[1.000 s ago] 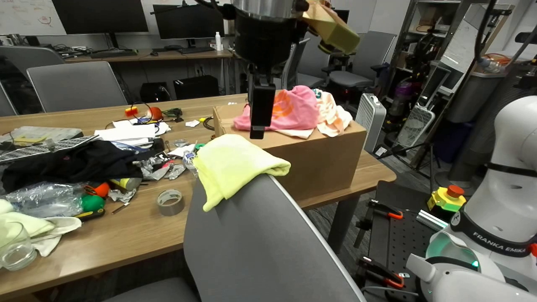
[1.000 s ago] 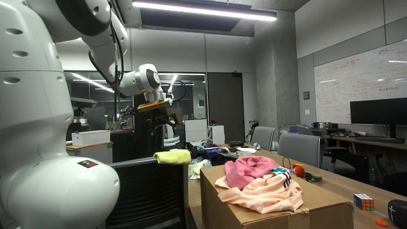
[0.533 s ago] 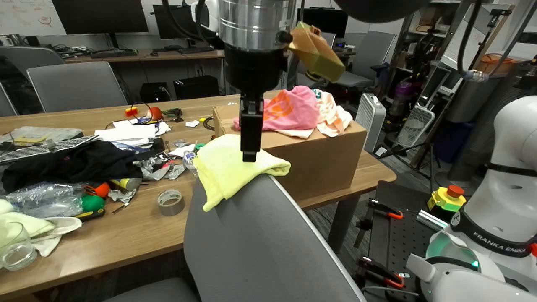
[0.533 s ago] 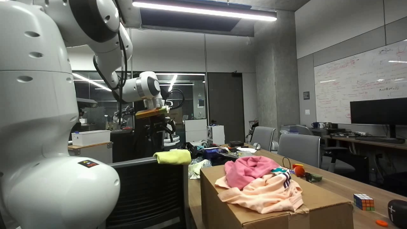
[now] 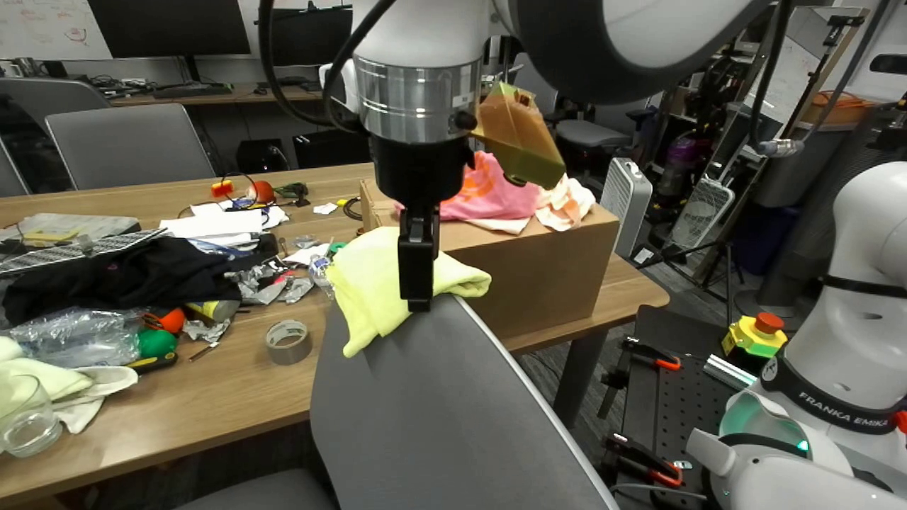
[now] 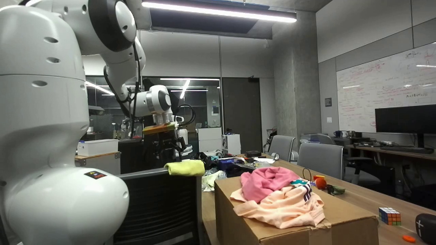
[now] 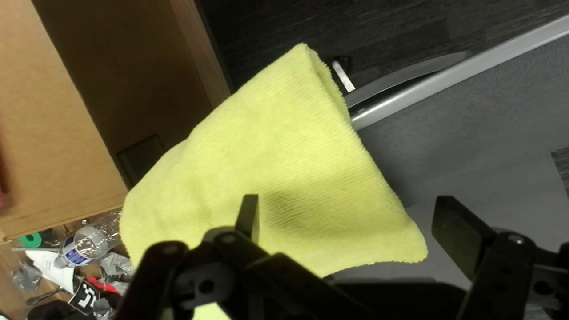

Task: Move the peach and pink colored shirts and the green towel to the top of the box respectively

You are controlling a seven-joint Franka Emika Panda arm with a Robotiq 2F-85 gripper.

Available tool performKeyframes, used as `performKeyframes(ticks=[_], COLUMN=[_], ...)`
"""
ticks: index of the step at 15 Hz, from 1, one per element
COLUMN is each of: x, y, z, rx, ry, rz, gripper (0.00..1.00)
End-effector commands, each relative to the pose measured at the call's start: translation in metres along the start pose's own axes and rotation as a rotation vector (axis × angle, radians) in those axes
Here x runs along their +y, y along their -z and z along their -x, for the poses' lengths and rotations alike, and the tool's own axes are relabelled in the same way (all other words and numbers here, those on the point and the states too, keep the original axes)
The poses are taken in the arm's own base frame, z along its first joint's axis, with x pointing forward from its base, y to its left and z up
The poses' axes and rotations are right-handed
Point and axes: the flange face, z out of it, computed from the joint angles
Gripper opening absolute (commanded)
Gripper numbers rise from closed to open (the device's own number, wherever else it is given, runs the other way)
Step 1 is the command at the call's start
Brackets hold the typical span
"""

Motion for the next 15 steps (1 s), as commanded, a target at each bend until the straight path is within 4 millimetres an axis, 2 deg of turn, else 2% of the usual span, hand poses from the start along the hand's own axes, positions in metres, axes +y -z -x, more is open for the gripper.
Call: performKeyframes(ticks=[1,7,12,13,14,15], x=[-0.001,0.007,0.011,0.011,0.011,0.011], y=[-0.007,-0.019,-0.019,-0.02,-0.02,-0.02], z=[-0.004,-0.006,-0.006,-0.007,-0.007,-0.007], rx=[0.004,-0.017,-0.022,-0.022,-0.023,-0.023], ry=[-0.024,-0.032,-0.026,-0.027,-0.025,-0.023], rz=[-0.01,-0.007,0.001,0.001,0.002,0.002], gripper=[1.0,1.0,1.0,0.92,0.74,0.68])
